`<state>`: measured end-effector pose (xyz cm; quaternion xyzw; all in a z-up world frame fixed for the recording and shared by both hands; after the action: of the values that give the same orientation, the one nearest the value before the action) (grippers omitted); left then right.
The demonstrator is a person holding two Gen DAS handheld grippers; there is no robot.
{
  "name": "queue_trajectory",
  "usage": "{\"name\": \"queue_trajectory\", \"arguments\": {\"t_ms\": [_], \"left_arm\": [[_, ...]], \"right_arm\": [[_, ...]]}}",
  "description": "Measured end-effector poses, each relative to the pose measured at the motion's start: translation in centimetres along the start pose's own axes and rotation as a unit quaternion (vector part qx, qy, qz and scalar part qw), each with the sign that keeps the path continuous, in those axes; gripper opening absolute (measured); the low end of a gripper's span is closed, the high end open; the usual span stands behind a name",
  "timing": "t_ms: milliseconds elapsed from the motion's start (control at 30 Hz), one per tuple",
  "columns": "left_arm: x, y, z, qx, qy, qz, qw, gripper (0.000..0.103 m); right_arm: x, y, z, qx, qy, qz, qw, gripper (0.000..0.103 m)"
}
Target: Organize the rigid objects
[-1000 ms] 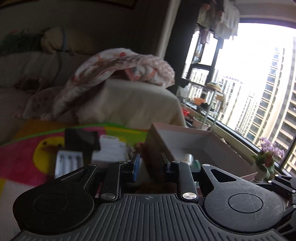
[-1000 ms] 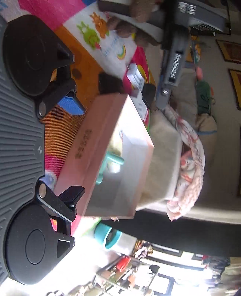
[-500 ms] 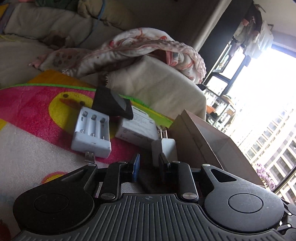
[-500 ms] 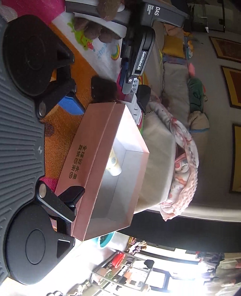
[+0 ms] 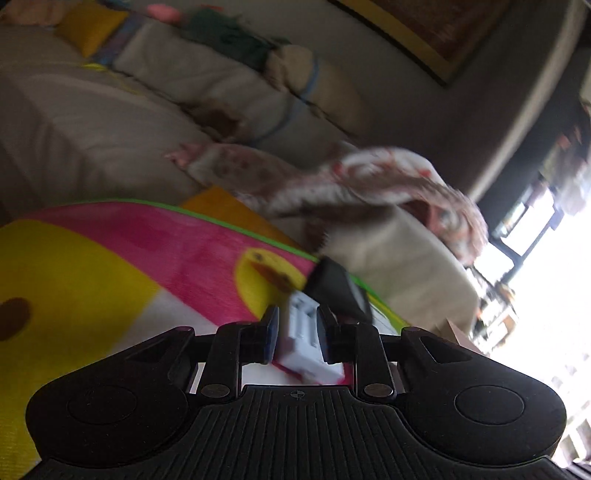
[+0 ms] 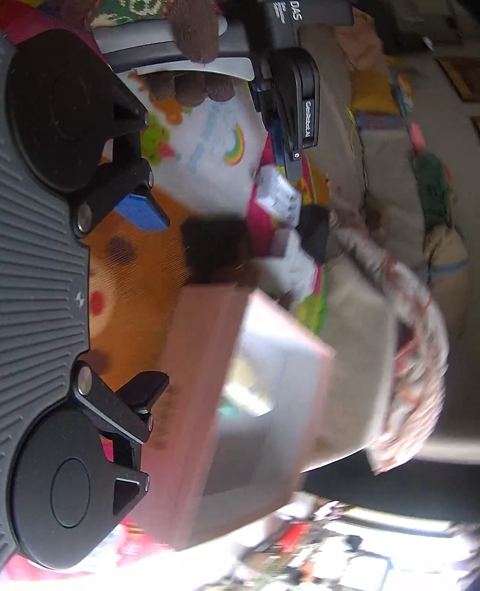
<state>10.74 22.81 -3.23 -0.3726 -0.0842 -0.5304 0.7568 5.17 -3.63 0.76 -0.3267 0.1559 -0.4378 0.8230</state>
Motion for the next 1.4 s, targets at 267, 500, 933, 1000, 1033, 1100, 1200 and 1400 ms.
{"name": "queue_trajectory", "arguments": {"t_ms": [267,500,933,1000,1033,1100,1200,1400], "left_arm": [[1.2,0.9,-1.1,-0.025,0.045,-0.01,0.9986,0.025],[1.7,0.3,-1.3,-0.012,0.052,-0.012,0.9985,0.025],[9.5,1.4,-2.2,-0.157,0.185,-0.092,0.9658,0.025],[11.1,3.4,-3.3,-0.188,0.191,-0.074,0.9606,0.025],[11.8,4.2,-3.8,-0.196,0.192,-0.069,0.9592,0.025],[13.0,5.4,-4.3,-0.196,0.191,-0.072,0.9592,0.037],[14.3,6.7,-5.2,-0.205,0.193,-0.074,0.9567,0.043],[14.3,6.7,-6.8,-0.239,0.217,-0.095,0.9416,0.024]], "right_arm": [[-4.0,2.3,2.3,-0.006,-0.069,0.057,0.996,0.082],[-4.1,6.8,2.1,0.021,-0.086,-0.009,0.996,0.052],[-3.6,4.4,-0.4,0.019,-0.085,0.014,0.996,0.049],[-3.1,3.2,-1.5,0.013,-0.062,0.018,0.998,0.049],[-2.8,2.7,-2.0,0.012,-0.054,0.017,0.998,0.049],[-2.0,1.7,-2.8,0.013,-0.043,0.012,0.999,0.054],[-0.8,0.8,-3.8,0.013,-0.028,0.011,0.999,0.065],[0.3,0.5,-4.2,0.015,0.008,0.027,0.999,0.071]]}}
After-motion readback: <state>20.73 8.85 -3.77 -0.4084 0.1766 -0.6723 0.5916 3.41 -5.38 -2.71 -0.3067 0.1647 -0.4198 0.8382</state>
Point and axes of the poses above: each gripper's, at about its wrist camera, not at the fingertips, and y roughly the way its jaws point, x to its right, z to its top, the point moved 7 cm from there along y, roughly the way its jaws point, and after that the axes turned 11 degrees about z, right-handed, at the moved point
